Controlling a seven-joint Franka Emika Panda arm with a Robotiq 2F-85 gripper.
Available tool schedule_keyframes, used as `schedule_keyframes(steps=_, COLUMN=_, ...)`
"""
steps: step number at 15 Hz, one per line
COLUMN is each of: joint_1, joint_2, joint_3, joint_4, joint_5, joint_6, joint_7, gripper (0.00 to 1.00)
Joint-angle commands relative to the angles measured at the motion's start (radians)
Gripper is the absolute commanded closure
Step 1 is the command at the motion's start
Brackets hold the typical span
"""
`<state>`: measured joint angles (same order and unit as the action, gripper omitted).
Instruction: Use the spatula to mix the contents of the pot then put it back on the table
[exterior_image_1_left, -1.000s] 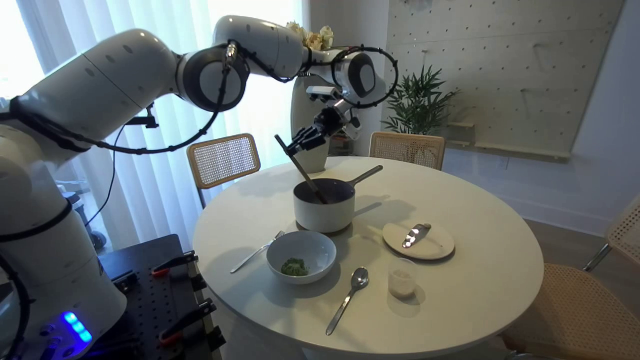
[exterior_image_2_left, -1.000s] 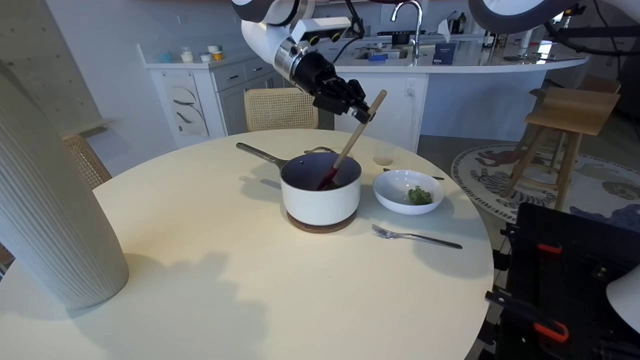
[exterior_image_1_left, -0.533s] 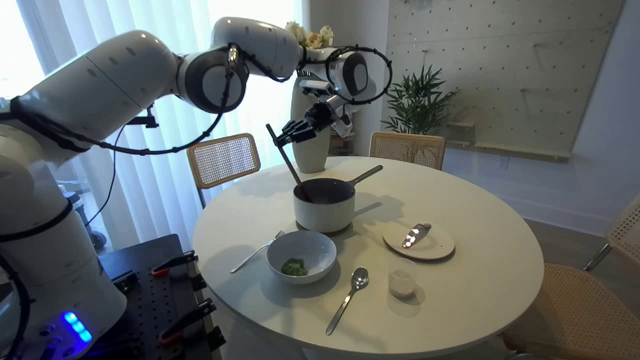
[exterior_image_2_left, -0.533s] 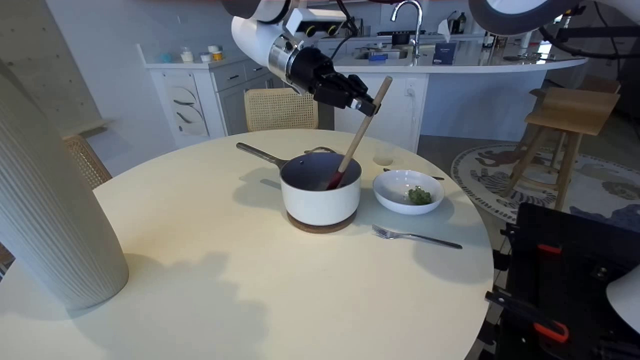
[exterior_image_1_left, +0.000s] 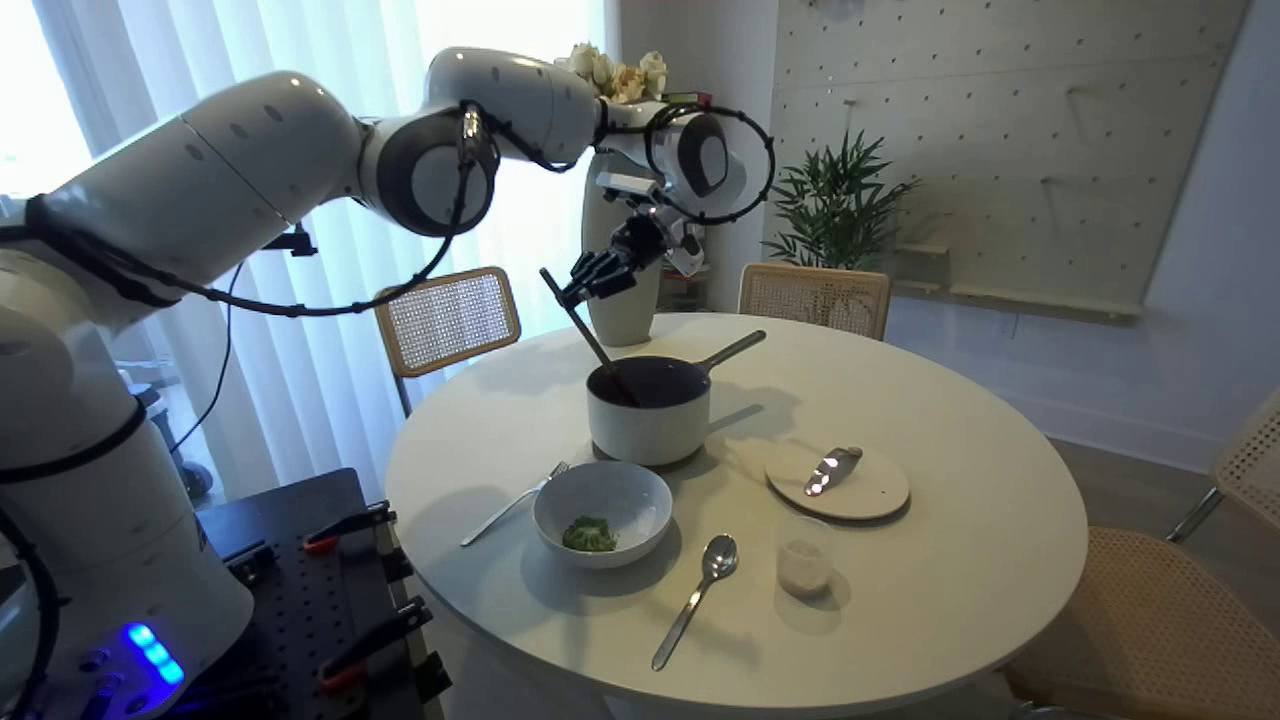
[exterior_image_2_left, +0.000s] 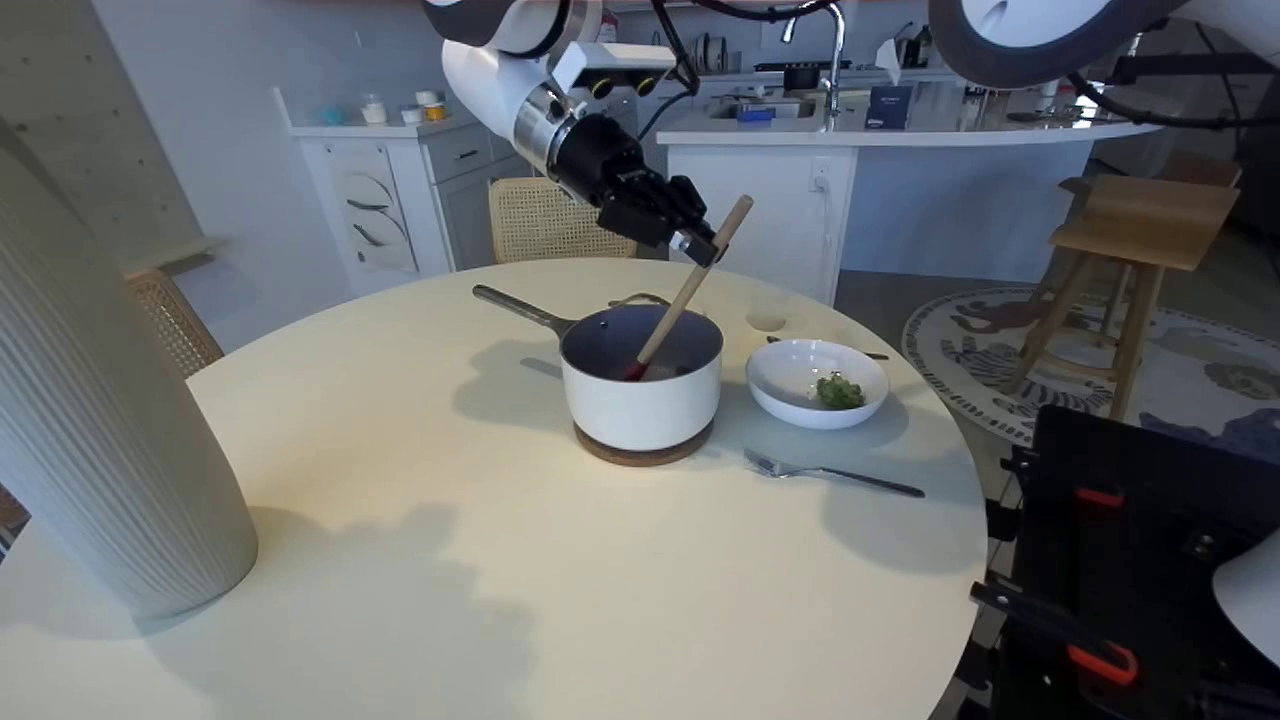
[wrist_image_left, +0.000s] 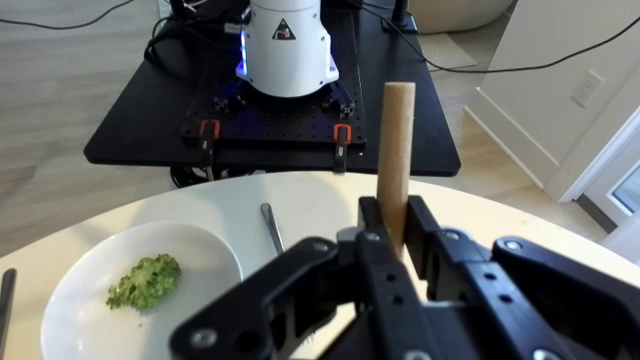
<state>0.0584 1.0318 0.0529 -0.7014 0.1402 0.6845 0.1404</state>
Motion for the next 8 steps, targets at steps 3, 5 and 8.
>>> schedule_keyframes(steps=3, joint_1=-0.015, joint_2=0.027, joint_3=-0.009, joint_4=0.048, joint_5=0.003, joint_6=0.110, joint_7=0.017, gripper=0.96)
schedule_keyframes(steps=5, joint_1=-0.023, joint_2=0.027, joint_3=-0.015, joint_4=0.047, joint_5=-0.007, joint_6=0.130, joint_7=0.014, gripper=0.96)
schedule_keyframes(steps=8, joint_1=-0.040, joint_2=0.029, joint_3=-0.028, joint_4=0.047, joint_5=-0.011, joint_6=0.144, joint_7=0.016, gripper=0.96)
